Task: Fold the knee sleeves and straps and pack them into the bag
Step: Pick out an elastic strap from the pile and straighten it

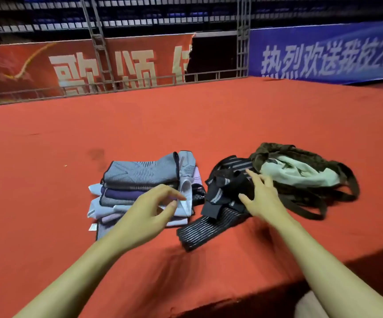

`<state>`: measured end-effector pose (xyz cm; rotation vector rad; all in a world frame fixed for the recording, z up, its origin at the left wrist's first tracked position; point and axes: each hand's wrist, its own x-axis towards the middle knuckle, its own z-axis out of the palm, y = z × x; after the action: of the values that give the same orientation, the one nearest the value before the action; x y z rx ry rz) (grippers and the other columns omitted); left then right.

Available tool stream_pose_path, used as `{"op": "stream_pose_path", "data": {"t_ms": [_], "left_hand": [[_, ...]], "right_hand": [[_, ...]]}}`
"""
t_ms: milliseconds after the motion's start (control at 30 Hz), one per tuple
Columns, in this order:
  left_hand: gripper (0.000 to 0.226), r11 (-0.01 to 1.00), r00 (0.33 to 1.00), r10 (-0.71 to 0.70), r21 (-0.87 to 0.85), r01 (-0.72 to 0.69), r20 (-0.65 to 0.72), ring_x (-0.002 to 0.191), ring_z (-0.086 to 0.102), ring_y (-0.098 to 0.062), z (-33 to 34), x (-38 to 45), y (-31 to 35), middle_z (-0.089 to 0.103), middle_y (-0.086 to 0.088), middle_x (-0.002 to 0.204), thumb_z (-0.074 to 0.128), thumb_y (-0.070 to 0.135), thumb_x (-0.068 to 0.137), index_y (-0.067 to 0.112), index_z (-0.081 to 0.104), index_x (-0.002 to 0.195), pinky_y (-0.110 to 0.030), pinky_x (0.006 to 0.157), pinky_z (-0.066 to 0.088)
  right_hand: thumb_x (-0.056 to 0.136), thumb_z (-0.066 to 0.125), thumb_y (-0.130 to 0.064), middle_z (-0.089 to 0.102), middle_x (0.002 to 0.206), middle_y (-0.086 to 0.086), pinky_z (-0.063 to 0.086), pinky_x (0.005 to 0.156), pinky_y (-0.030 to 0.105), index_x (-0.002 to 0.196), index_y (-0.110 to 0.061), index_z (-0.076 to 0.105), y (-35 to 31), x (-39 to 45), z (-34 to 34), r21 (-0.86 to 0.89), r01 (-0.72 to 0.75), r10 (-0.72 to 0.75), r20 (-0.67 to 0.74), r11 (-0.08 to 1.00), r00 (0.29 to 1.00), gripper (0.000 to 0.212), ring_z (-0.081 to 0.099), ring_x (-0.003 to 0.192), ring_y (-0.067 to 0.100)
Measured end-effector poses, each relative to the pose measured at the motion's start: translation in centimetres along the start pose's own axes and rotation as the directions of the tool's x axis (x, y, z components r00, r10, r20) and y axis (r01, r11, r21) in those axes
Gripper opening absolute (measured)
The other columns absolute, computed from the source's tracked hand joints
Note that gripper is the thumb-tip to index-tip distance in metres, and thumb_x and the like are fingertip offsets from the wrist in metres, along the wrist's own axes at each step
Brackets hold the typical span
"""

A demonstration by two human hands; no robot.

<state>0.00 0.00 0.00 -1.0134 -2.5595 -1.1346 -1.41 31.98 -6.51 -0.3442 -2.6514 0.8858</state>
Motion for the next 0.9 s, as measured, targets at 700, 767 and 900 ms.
{"op": "stream_pose_path", "data": {"t_ms": [700,767,900], "left_hand": [[0.073,0.933,0.955,-0.254,-0.220,0.284,0.154,0.078,0.069,-0.008,8.9,5.7,-0.2,0.052,0.014,0.124,0.064,0.014,0.101,0.022,0.015,0.155,-0.028,0.067,0.062],[0.060,0.821,0.912,-0.372,-0.396,0.411,0.174,0.082,0.072,-0.015,9.4,6.9,-0.3,0.059,0.003,0.116,0.064,0.014,0.102,0.019,0.025,0.148,-0.036,0.065,0.064],[0.005,0.798,0.915,-0.365,-0.450,0.402,0.170,0.072,0.068,-0.014,9.3,8.4,-0.7,0.067,-0.001,0.094,0.064,0.021,0.102,0.024,0.062,0.106,-0.033,0.061,0.055]], "right_hand": [[0.099,0.066,-0.004,0.078,0.102,0.001,0.053,0.089,0.021,0.109,-0.019,0.072,-7.6,1.9,-1.9,0.898,0.197,-0.191,-0.130,0.394,0.973,0.019,0.072,0.101,0.011],[0.100,0.060,0.000,0.077,0.102,0.004,0.053,0.085,0.021,0.112,-0.013,0.070,-8.5,2.2,-2.4,0.976,0.106,-0.198,-0.067,0.190,0.978,0.019,0.070,0.097,0.011],[0.100,0.058,0.003,0.075,0.111,0.007,0.054,0.089,0.026,0.116,-0.013,0.069,-8.2,2.6,-1.7,0.974,0.078,-0.259,-0.021,0.212,0.966,0.025,0.069,0.103,0.014]]}}
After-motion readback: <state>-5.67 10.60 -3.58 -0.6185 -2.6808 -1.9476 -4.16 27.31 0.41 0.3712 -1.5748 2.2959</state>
